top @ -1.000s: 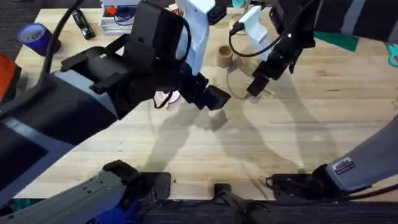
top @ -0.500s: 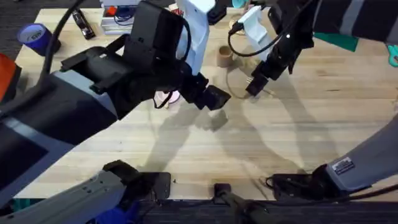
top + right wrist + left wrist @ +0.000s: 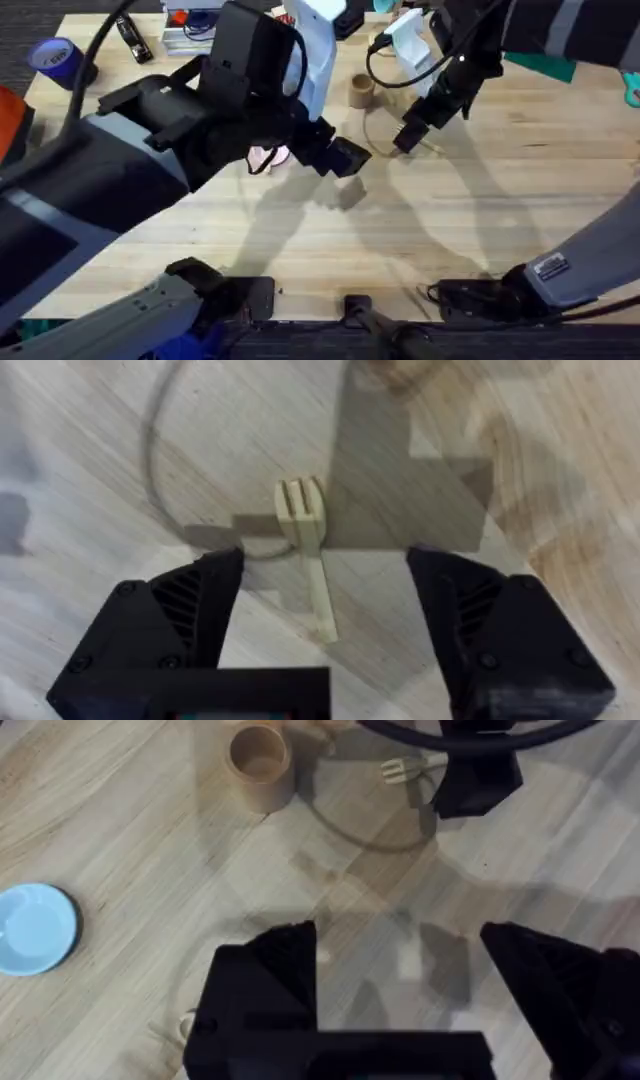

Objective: Pick up a utensil and set it on the pink plate, then put the other utensil in the container.

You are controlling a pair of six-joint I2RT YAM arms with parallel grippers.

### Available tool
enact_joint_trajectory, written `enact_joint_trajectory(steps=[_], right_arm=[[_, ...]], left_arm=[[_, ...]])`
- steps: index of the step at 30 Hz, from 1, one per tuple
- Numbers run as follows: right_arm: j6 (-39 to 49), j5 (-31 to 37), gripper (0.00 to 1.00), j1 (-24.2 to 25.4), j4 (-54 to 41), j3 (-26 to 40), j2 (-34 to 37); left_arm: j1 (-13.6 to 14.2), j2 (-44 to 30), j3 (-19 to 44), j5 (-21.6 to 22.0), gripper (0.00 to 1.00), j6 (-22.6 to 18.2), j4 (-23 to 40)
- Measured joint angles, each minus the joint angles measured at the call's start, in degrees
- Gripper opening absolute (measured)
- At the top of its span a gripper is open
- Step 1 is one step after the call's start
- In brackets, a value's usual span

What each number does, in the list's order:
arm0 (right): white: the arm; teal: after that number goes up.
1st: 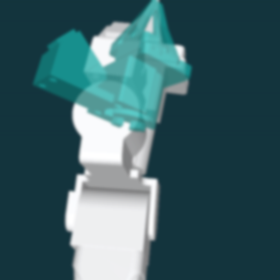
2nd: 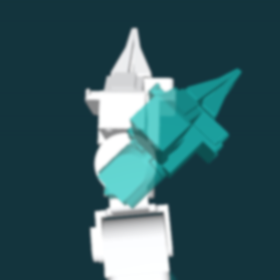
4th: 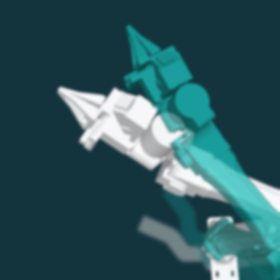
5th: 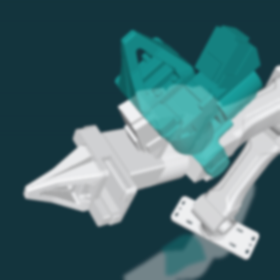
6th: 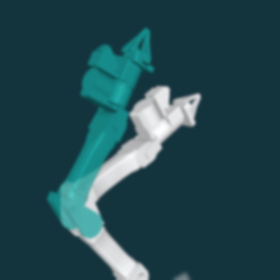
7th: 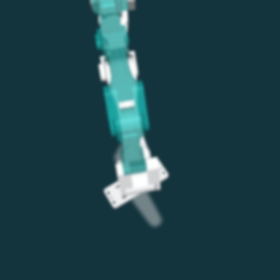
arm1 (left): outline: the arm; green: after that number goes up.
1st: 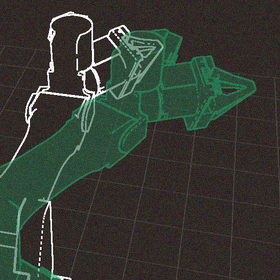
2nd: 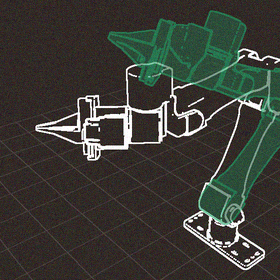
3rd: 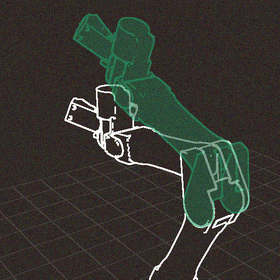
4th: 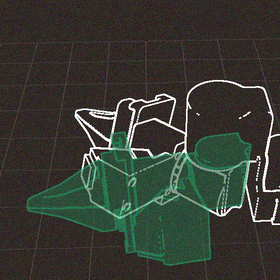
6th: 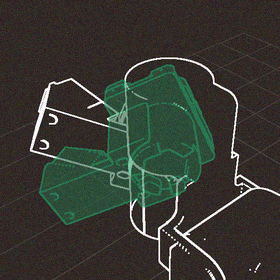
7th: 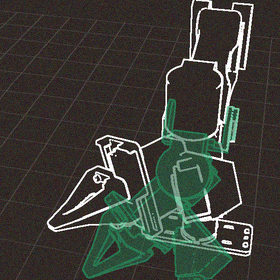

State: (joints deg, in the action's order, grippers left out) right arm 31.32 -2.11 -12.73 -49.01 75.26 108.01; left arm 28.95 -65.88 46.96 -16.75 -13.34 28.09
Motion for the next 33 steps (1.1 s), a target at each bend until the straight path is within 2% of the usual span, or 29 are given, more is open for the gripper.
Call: enact_joint_trajectory(steps=[15, 28, 30, 31, 32, 33], right_arm=[[-2.63, 4.21, 0.996, -2.97, 0.13, 0.0, 0.13], [-2.85, 4.44, 0.996, -3.06, -0.13, 0.0, 0.13], [-2.84, 4.28, 0.945, -3.09, -0.29, 0.0, 0.13], [-2.9, 4.17, 0.877, -3.16, -0.45, 0.0, 0.13], [-3.0, 4.17, 0.795, -3.29, -0.69, 0.0, 0.13], [-2.94, 4.22, 0.647, -3.4, -0.86, 0.0, 0.13]], left_arm=[[0.0, -0.01, 0.0, 0.02, 0.993, 0.0, 0.05], [0.0, -0.01, 0.0, 0.0, 0.993, 0.0, 0.2], [0.0, 0.02, 0.0, 0.0, 0.992, 0.0, 0.2], [0.0, -0.01, 0.0, 0.0, 0.992, 0.0, 0.2], [0.0, 0.02, 0.0, 0.0, 0.992, 0.0, 0.2], [0.0, 0.01, 0.0, 0.0, 0.993, 0.0, 0.2]])
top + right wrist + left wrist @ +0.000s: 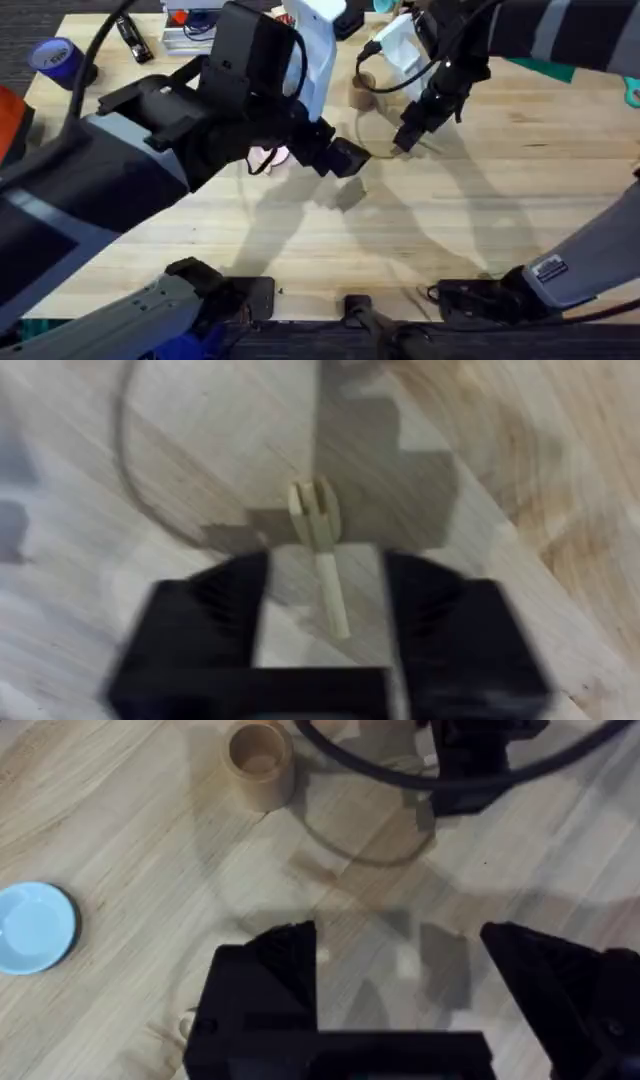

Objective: Pick up a utensil and set it on the pink plate, then put the other utensil in the container.

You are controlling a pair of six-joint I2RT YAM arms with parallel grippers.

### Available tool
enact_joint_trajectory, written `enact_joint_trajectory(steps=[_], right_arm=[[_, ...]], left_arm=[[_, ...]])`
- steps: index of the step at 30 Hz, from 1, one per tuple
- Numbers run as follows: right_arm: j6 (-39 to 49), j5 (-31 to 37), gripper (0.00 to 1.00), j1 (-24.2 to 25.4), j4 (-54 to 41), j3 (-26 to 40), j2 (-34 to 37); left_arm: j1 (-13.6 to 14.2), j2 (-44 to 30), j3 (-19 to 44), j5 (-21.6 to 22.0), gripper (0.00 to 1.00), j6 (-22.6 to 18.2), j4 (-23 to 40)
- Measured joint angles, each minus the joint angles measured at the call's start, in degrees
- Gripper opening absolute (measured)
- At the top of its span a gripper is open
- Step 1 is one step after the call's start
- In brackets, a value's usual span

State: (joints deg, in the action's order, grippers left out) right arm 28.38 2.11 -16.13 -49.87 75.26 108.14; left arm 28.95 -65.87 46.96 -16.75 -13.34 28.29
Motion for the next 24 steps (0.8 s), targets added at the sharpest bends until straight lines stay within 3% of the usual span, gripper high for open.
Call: enact_joint_trajectory(steps=[4, 5, 24], right_arm=[[-0.09, -0.02, 0.096, -0.42, -0.31, 0.0, 0.0], [-0.15, -0.05, 0.047, -0.42, -0.29, 0.02, -0.02], [-0.11, 0.26, 0.029, -0.22, -5.09, 0.55, -1.32]], left_arm=[[0.0, -0.01, 0.0, 0.0, 0.993, 0.0, 0.0], [0.0, 0.0, 0.0, 0.0, 0.992, 0.0, 0.0], [0.0, 0.0, 0.0, 0.02, 0.993, 0.0, 0.0]])
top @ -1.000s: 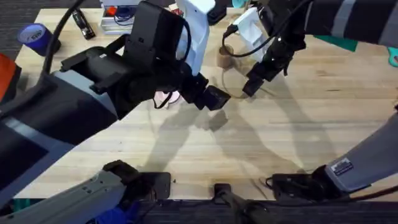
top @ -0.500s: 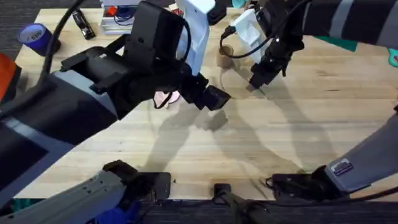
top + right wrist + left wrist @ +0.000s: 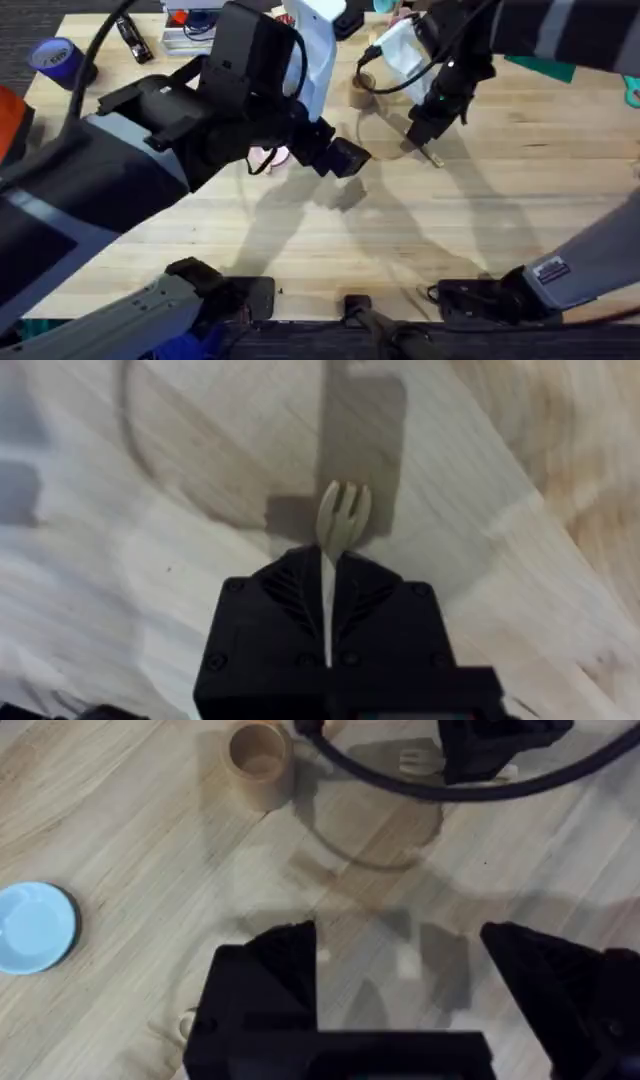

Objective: Pick up a utensil and set it on the pink plate, then put the other utensil in the container.

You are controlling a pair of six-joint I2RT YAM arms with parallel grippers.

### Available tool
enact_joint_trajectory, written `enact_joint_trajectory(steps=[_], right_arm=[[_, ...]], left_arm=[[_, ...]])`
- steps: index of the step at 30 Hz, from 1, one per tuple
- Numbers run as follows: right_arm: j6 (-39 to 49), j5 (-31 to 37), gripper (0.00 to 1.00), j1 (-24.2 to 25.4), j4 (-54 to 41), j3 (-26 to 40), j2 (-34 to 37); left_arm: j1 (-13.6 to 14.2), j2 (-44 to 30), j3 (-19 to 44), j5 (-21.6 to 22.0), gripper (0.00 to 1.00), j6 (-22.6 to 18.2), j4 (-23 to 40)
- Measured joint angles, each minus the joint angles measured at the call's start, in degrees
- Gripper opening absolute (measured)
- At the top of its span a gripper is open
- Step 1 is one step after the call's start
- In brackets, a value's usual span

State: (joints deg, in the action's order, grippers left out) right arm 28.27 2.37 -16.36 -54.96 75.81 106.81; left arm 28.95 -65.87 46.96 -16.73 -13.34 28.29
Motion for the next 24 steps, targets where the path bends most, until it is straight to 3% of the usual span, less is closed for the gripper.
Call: enact_joint_trajectory(steps=[16, 24], right_arm=[[1.7, -0.5, 0.029, 7.86, -3.89, 0.0, -24.12], [11.6, -13.17, 0.029, 12.95, -3.91, 0.02, -31.91]], left_arm=[[0.0, 0.0, 0.0, 0.0, 0.993, 0.0, 0.0], [0.0, -0.01, 0.0, 0.0, 0.993, 0.0, 0.0]])
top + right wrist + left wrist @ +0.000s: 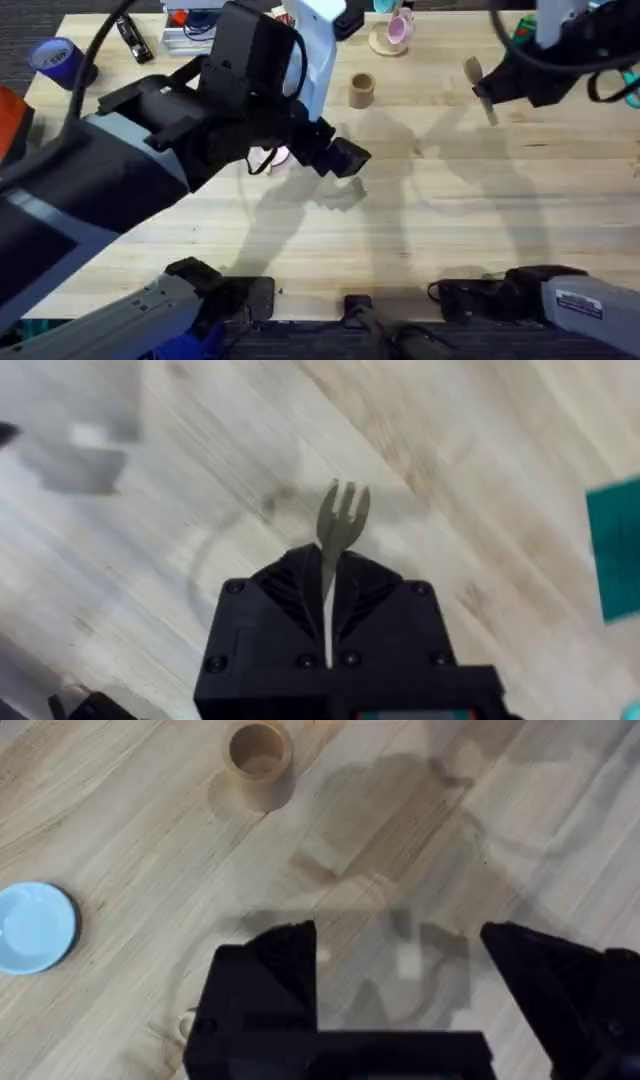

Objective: Pick up a utensil and set it on the pink plate, then put the other utensil in the container.

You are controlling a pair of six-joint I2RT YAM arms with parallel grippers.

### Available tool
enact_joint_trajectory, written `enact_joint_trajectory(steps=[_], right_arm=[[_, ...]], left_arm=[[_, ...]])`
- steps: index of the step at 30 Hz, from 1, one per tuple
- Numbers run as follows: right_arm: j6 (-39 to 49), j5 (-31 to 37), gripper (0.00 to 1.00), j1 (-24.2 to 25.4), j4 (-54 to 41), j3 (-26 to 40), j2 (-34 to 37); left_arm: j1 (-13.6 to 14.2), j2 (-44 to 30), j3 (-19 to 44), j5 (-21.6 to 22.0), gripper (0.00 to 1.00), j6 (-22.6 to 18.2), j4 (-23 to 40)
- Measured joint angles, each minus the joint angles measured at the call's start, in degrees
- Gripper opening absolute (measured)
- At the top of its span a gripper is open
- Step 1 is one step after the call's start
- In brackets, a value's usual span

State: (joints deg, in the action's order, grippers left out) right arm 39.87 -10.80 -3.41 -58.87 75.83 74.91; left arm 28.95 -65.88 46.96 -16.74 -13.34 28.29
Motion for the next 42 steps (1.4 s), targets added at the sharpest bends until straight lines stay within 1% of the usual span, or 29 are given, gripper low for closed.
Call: enact_joint_trajectory(steps=[4, 6, 12, 14, 17, 26, 29, 33, 38, 42], right_arm=[[4.35, -8.13, 0.029, 2.61, 0.2, -0.02, -1.8], [6.69, -13.3, 0.029, 4.48, 0.49, -0.02, -2.32], [12.23, -32.39, 0.029, 12.16, 3.45, -0.02, -2.35], [14.19, -38.51, 0.029, 14.05, 4.32, 0.01, -1.97], [17.57, -45.8, 0.03, 14.96, 4.74, 0.01, -0.27], [27.42, -61.8, 0.03, 14.83, 4.83, 0.01, 6.85], [31.08, -66.43, 0.03, 14.83, 4.85, 0.01, 9.01], [34.42, -69.61, 0.034, 14.37, 4.85, 0.01, 11.9], [38.02, -70.65, 0.048, 12.36, 4.92, 0.01, 16.22], [41.06, -70.69, 0.034, 10.04, 5.8, 0.01, 19.86]], left_arm=[[0.0, -0.01, 0.0, -0.02, 0.993, 0.0, 0.0], [0.0, 0.0, 0.0, 0.0, 0.993, 0.0, 0.0], [0.0, 0.01, 0.0, -0.02, 0.992, 0.0, 0.01], [0.0, 0.0, 0.0, -0.02, 0.993, 0.0, 0.02], [0.0, 0.02, 0.0, -0.02, 0.993, 0.0, 0.0], [0.0, 0.0, 0.0, -0.02, 0.993, 0.0, 0.0], [0.0, 0.02, 0.0, -0.02, 0.993, 0.0, -0.02], [0.0, -0.01, 0.0, -0.02, 0.993, 0.0, -0.26], [0.0, 0.0, -0.02, -0.02, 0.993, 0.0, -1.16], [0.0, -0.01, -0.02, -0.02, 0.993, 0.0, -2.96]])
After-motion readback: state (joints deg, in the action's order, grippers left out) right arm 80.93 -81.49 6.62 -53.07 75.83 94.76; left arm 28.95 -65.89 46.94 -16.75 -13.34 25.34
